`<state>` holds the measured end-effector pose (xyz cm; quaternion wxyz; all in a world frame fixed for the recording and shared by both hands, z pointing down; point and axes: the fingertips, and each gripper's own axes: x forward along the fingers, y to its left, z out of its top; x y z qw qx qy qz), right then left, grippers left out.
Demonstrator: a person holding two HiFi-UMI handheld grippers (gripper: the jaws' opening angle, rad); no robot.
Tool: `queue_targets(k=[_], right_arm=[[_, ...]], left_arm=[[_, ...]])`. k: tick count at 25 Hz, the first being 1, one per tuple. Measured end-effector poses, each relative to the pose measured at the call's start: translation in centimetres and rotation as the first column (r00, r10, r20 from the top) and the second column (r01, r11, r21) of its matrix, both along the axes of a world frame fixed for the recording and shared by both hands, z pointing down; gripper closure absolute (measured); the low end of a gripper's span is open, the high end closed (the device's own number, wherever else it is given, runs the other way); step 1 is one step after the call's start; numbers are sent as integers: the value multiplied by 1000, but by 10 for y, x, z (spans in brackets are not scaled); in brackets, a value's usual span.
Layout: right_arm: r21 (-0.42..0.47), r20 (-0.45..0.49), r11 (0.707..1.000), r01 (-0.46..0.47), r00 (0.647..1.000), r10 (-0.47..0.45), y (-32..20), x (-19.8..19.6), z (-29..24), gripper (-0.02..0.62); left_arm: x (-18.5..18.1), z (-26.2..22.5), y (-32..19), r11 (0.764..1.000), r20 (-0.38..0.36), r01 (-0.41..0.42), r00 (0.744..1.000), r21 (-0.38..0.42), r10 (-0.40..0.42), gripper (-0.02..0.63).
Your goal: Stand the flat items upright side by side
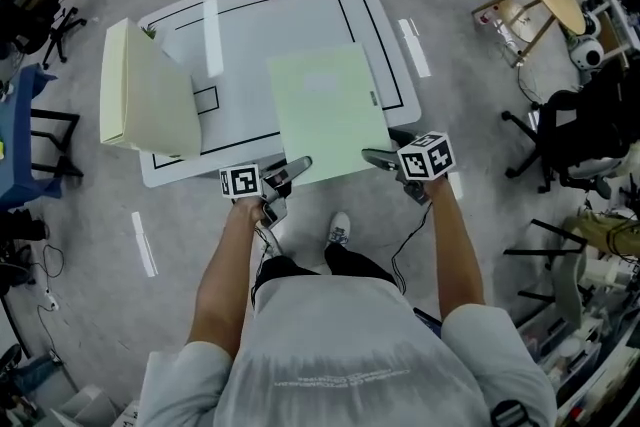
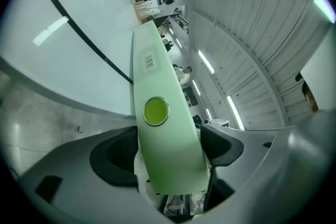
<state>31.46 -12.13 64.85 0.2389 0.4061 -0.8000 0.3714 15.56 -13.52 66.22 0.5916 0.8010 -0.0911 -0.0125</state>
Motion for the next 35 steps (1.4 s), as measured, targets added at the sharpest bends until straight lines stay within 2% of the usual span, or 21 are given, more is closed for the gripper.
queue_targets(k=[3, 7, 10, 13, 15, 19, 25, 27, 29, 35], right_arm=[[-19, 33, 1000, 12, 999, -12, -4, 1, 3, 204], [-29, 42, 999, 30, 999, -29, -7, 2, 6, 204], [-25, 40, 999, 36, 999, -35, -7, 3, 6, 205], [-25, 41, 999, 41, 998, -40, -7, 3, 4, 206], [-22, 46, 999, 49, 998, -48, -7, 2, 3, 206], [6, 25, 996, 87, 996, -87, -10, 2, -1, 206], [82, 21, 988, 128, 991, -130, -30, -6, -19, 206], [118, 1, 981, 155, 988, -156, -35, -8, -28, 206], [154, -35, 970, 188, 982, -185, -44, -11, -35, 205], [219, -92, 936, 275, 961, -261, -76, -16, -46, 204]], left_arm=[[6, 1, -1, 1000, -23, -14, 1000, 3, 14, 236], [13, 2, -2, 1000, 0, -8, 1000, 25, 8, 237], [11, 7, -2, 999, 56, -1, 998, 32, -1, 238], [15, -1, -1, 998, 45, -2, 999, 58, -1, 238], [14, -7, -2, 995, 60, 5, 998, 95, -11, 238], [9, -7, -4, 977, 157, -33, 988, 213, 0, 238], [5, -36, -12, 950, 184, -33, 983, 312, -27, 238], [4, -46, -13, 930, 209, -35, 977, 366, -45, 238], [2, -56, -16, 898, 244, -44, 967, 437, -71, 238], [3, -79, -31, 775, 343, -89, 924, 625, -170, 240]])
